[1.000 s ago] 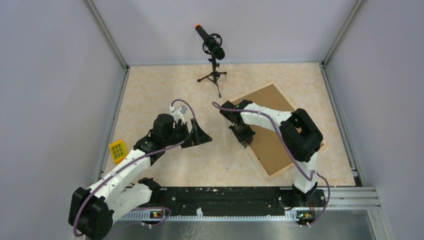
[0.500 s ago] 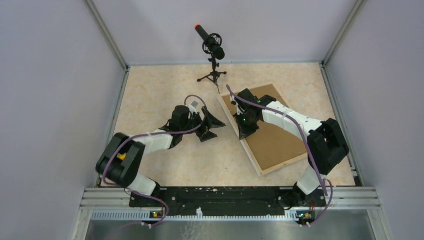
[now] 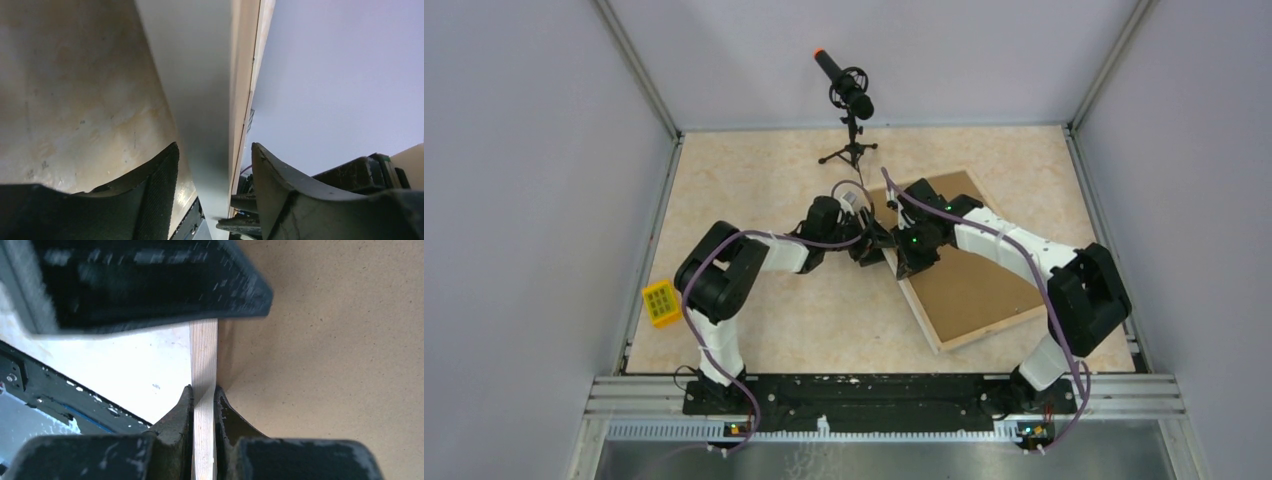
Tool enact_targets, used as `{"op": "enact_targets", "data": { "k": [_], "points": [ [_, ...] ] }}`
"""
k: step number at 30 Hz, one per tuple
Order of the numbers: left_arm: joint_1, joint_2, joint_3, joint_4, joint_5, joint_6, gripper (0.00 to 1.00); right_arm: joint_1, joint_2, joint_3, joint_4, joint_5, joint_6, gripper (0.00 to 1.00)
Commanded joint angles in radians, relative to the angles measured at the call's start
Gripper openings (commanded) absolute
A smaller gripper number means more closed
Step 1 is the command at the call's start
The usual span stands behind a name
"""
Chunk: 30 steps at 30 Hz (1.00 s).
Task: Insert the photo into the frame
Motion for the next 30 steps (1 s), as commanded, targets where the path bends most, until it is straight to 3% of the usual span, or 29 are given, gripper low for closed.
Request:
{"op": "enact_targets", "data": {
  "k": [1, 5, 8, 11, 15, 22, 26, 30],
  "points": [
    [0.004, 0.03, 0.068, 0.021, -0.002, 0.019, 0.55, 0.002, -0.103, -0.023, 0.11, -0.103, 0.029, 0.0],
    [0.005, 0.018, 0.097, -0.047, -0.017, 0.07, 0.42, 0.001, -0.148, -0.047, 0.112, -0.069, 0.024, 0.02],
    [0.005, -0.012, 0.117, -0.094, -0.027, 0.101, 0.27, 0.019, -0.18, -0.049, 0.085, 0.048, 0.009, 0.31],
    [0.005, -0.046, 0.132, -0.135, -0.02, 0.105, 0.21, 0.079, -0.189, -0.014, 0.016, 0.227, -0.01, 0.66],
    [0.006, -0.086, 0.146, -0.185, -0.015, 0.089, 0.19, 0.235, -0.189, 0.045, -0.108, 0.564, -0.004, 0.88],
    [0.006, -0.108, 0.154, -0.196, 0.014, 0.034, 0.18, 0.544, -0.159, 0.041, -0.192, 0.993, 0.122, 0.94],
    [0.01, -0.113, 0.153, -0.204, 0.025, 0.01, 0.18, 0.634, -0.042, 0.061, -0.337, 1.195, 0.271, 0.94],
    [0.012, -0.114, 0.156, -0.205, 0.031, 0.0, 0.18, 0.672, 0.119, 0.095, -0.457, 1.284, 0.408, 0.88]
  ]
}}
